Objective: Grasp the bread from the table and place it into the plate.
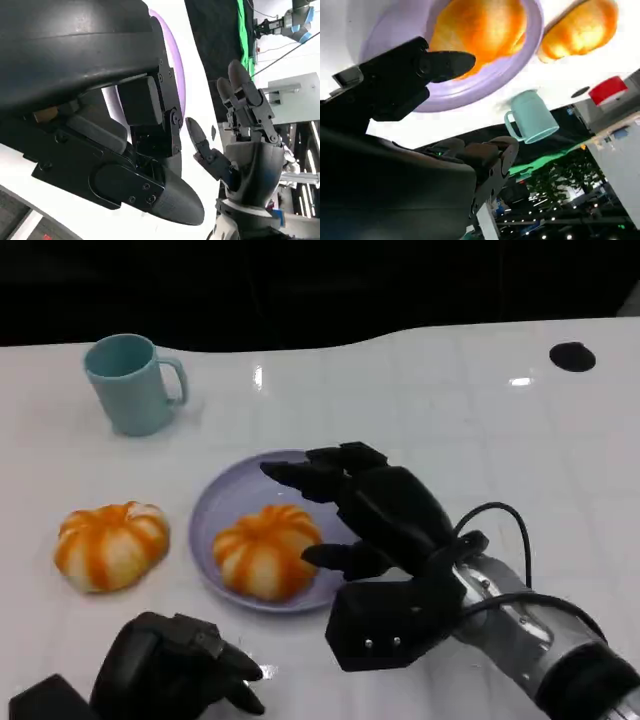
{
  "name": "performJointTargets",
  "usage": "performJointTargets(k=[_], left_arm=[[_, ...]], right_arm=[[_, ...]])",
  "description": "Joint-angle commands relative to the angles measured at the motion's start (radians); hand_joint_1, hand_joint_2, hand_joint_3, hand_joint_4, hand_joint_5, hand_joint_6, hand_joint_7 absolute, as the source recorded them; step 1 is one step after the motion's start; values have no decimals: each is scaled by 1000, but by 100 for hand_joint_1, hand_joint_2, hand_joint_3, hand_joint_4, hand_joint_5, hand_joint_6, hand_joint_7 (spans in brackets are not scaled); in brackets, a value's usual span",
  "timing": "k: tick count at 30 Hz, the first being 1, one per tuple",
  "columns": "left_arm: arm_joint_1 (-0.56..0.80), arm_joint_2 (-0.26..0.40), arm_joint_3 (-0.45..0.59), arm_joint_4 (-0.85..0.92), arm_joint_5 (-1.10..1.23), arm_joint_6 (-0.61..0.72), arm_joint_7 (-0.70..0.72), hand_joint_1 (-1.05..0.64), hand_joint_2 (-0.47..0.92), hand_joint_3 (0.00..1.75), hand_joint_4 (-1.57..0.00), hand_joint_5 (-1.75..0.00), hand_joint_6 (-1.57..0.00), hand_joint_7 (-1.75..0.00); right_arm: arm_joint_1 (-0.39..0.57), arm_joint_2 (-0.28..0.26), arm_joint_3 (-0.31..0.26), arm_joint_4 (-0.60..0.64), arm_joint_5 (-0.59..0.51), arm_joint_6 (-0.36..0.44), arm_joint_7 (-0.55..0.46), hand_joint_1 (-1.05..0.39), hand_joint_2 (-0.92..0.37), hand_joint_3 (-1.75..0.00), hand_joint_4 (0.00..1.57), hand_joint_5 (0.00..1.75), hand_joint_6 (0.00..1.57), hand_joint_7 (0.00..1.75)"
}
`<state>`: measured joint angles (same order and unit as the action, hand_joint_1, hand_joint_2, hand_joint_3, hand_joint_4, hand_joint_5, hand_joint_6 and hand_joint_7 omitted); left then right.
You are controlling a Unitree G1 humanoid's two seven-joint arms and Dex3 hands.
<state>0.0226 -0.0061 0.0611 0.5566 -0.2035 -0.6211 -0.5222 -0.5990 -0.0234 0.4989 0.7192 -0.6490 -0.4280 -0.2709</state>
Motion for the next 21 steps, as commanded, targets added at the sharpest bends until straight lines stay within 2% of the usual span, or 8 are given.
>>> performJointTargets(k=[1,10,14,18,19,21], left_arm=[[-4,13,1,5,-1,-3,7,-105,90,0,-149,-57,-157,-23],[-10,15,4,15,2,-9,9,-105,90,0,-149,-58,-157,-23],[-12,15,4,16,1,-8,8,-105,90,0,-149,-58,-157,-24],[-13,14,2,17,6,-9,11,-105,90,0,-149,-59,-157,-24],[-13,13,2,17,7,-11,12,-105,90,0,-149,-59,-157,-25],[-14,13,2,17,10,-14,15,-105,90,0,-149,-59,-157,-25]], right_arm=[[57,-27,-36,-89,54,-2,43,-32,-81,-16,0,53,37,0],[203,-59,-107,-284,180,-32,129,-28,-85,-12,3,69,43,3],[263,-53,-149,-328,269,-84,151,-22,-85,-11,20,76,55,8],[330,-47,-194,-402,384,-72,219,-22,-86,-13,37,85,66,13],[349,-47,-206,-429,419,-58,243,-22,-84,-18,40,92,70,15],[387,-49,-229,-482,490,-31,292,-22,-70,-48,44,103,75,22]])
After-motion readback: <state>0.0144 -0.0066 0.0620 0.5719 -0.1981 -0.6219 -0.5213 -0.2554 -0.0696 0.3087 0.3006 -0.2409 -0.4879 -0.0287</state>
